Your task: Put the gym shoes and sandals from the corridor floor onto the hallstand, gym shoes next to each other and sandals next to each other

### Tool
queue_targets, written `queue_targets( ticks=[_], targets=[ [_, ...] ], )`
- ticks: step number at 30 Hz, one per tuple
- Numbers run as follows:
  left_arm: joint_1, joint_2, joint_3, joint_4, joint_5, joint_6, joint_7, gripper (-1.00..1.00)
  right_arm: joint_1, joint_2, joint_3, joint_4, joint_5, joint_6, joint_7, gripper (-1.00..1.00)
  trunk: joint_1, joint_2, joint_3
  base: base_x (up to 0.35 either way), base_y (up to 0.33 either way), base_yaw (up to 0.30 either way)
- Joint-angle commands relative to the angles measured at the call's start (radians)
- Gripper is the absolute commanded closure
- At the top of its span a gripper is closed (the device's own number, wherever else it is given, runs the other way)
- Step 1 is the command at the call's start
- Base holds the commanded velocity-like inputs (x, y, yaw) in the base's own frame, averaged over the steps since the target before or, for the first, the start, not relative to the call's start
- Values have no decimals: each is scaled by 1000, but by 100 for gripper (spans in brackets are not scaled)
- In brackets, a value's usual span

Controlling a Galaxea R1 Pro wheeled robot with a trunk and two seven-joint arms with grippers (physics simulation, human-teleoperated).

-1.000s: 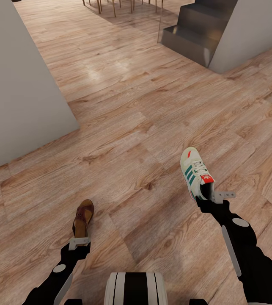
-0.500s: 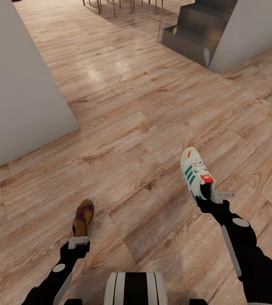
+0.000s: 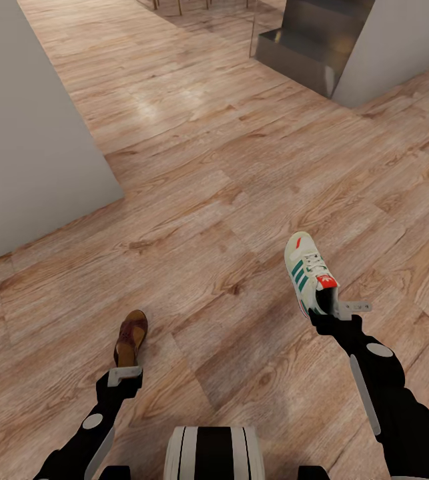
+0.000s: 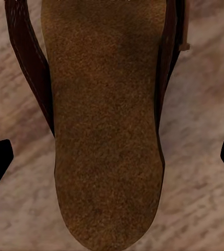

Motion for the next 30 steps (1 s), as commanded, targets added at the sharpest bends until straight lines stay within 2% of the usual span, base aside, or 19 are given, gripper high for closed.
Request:
queue_targets(
  ticks=[1, 12, 19, 30],
  targets=[
    [0, 1, -7, 0, 10, -4, 7, -100, 0, 1, -2, -1, 7, 5, 8, 100, 0, 0, -1, 0, 0, 0],
    [-1, 1, -6, -6, 10, -8, 6, -100, 0, 0, -2, -1, 7, 5, 8, 100, 0, 0, -1, 0, 0, 0],
    [0, 2, -5, -7, 10, -9, 7, -100, 0, 0, -2, -1, 7, 5, 8, 100, 3, -2, -28, 0, 0, 0],
    [0, 3, -2, -7, 10, -9, 8, -100, 0, 0, -1, -1, 7, 5, 8, 100, 3, -2, -28, 0, 0, 0]
  ],
)
